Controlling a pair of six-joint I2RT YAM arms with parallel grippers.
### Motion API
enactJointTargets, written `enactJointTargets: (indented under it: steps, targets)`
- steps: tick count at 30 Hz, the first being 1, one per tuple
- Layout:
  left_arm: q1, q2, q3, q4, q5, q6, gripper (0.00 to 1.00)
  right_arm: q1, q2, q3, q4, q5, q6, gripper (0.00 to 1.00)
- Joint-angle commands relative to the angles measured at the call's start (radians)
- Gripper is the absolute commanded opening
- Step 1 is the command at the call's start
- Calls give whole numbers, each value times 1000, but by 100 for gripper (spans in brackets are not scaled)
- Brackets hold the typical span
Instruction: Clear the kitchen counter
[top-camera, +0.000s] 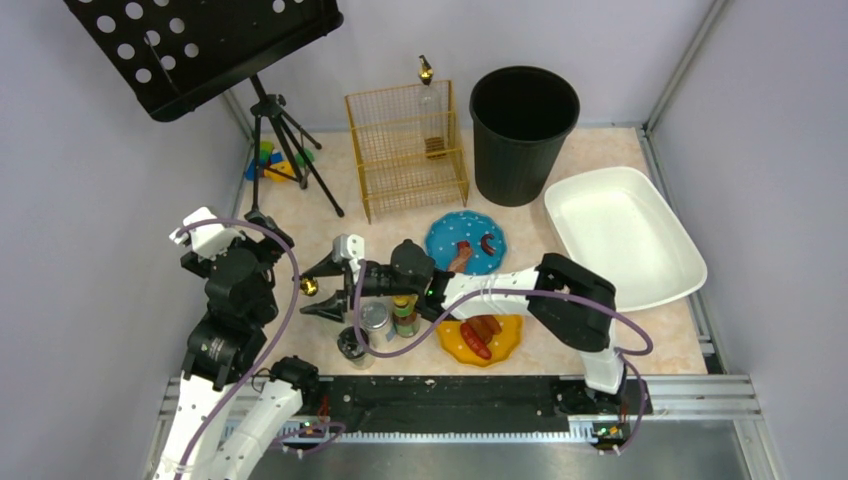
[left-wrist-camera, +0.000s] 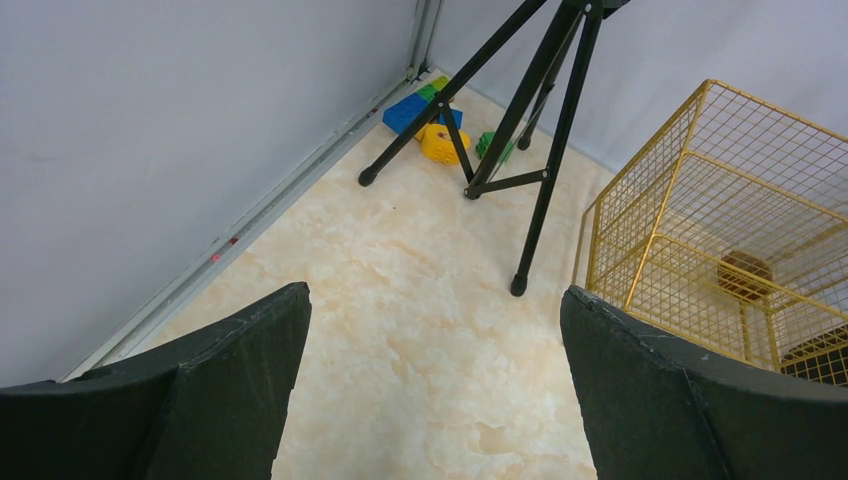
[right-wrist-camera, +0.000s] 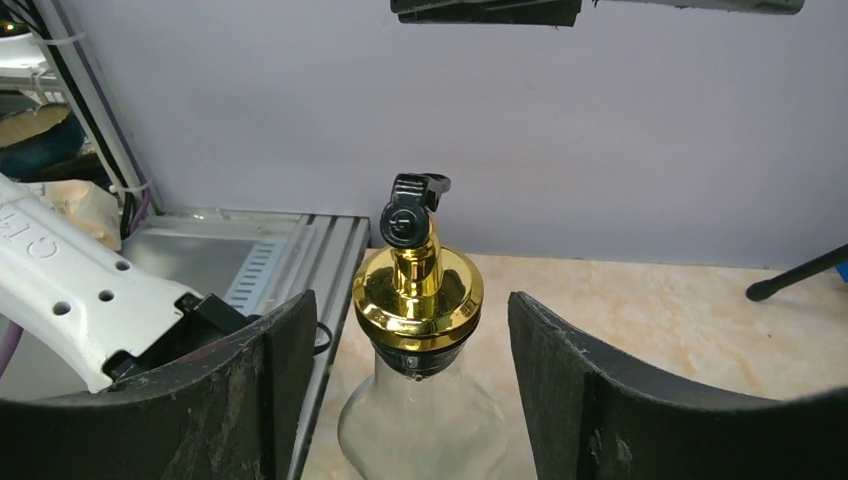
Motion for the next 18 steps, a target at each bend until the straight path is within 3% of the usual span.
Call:
enactJointTargets:
  steps: [1, 7, 9, 13, 18]
  targets:
    - [7, -3, -1, 27, 7, -9, 99, 16, 31, 64, 51, -18, 28, 68]
    - [8, -4, 0, 27, 9, -10, 99, 17, 58, 75, 62, -21, 43, 61]
    - [8, -3, -2, 27, 13, -11, 99, 17, 60, 74, 71, -21, 44, 55]
    - [8, -5, -2, 28, 12, -10, 99, 19, 64, 71, 85, -17, 47, 36]
    - [9, -6, -2, 27, 6, -10, 99, 18, 62, 72, 100, -6, 47, 0]
